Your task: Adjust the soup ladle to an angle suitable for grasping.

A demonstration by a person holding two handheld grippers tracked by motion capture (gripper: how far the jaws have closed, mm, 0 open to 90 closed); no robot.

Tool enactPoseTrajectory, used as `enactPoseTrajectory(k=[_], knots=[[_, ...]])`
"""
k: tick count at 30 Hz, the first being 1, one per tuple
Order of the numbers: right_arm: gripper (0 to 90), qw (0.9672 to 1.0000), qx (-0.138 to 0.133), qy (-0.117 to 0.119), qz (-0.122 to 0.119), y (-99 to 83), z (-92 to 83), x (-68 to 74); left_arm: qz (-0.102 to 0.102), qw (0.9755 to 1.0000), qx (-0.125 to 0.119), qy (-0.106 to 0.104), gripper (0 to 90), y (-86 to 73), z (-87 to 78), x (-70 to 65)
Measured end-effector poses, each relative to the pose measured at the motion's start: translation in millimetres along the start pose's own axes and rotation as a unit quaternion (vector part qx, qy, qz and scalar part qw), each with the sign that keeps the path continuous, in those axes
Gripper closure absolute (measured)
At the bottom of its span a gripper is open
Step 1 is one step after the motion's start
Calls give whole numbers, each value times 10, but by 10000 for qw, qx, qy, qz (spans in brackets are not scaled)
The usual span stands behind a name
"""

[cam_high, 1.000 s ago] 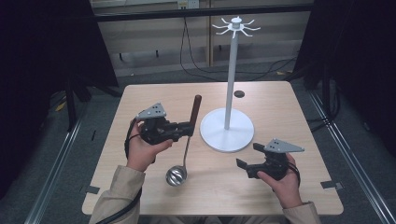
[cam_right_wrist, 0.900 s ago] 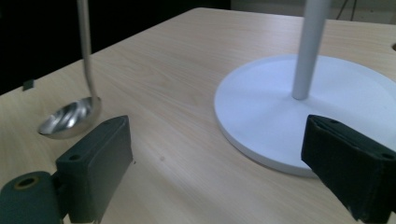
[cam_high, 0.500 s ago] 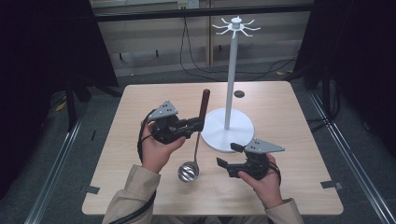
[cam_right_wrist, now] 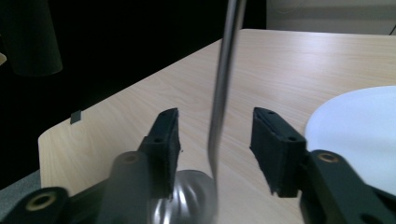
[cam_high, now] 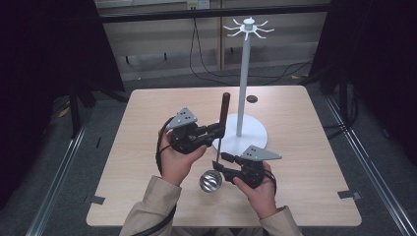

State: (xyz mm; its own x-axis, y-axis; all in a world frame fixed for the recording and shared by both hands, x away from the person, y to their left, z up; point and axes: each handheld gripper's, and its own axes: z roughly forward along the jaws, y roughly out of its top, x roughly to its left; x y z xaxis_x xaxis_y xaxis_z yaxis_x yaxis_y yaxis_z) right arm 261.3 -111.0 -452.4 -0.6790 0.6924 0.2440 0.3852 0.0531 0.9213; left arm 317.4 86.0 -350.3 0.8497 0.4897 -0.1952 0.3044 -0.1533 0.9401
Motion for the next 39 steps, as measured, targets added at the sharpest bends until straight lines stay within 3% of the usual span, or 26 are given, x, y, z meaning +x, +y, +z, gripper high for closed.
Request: enactPoseTrajectory(k=[4, 7, 8, 13, 18, 27, 30, 34, 39], knots=[[659, 10000, 17, 5, -58, -7, 66, 14, -62, 9999, -71, -75, 746, -13, -6, 6], [820, 9998, 54, 3, -180, -25, 89, 17, -104, 9998, -91, -127, 745, -27, -17, 14], [837, 9999, 27, 18, -158, -34, 86, 7, -132, 9997, -110, -149, 745, -33, -26, 27], [854, 9999, 15, 76, -81, -26, 59, -66, -248, 9991, -276, -208, 740, -68, -52, 80], [855, 9999, 58, 135, -25, -31, 57, -80, -159, 9994, -202, -216, 737, -60, -34, 75], [852, 9997, 5, 245, 58, -29, 40, -106, -217, 9993, -184, -255, 742, -34, -18, 60], [847, 9996, -41, 253, 111, -39, 32, -114, -311, 9989, -224, -278, 743, -39, -11, 67], [825, 9992, -192, 253, 239, -31, 7, -129, -289, 9991, -196, -238, 743, -39, -7, 66], [817, 9993, -259, 176, 181, 15, -28, -133, -264, 9993, -169, -211, 743, -41, 10, 62]])
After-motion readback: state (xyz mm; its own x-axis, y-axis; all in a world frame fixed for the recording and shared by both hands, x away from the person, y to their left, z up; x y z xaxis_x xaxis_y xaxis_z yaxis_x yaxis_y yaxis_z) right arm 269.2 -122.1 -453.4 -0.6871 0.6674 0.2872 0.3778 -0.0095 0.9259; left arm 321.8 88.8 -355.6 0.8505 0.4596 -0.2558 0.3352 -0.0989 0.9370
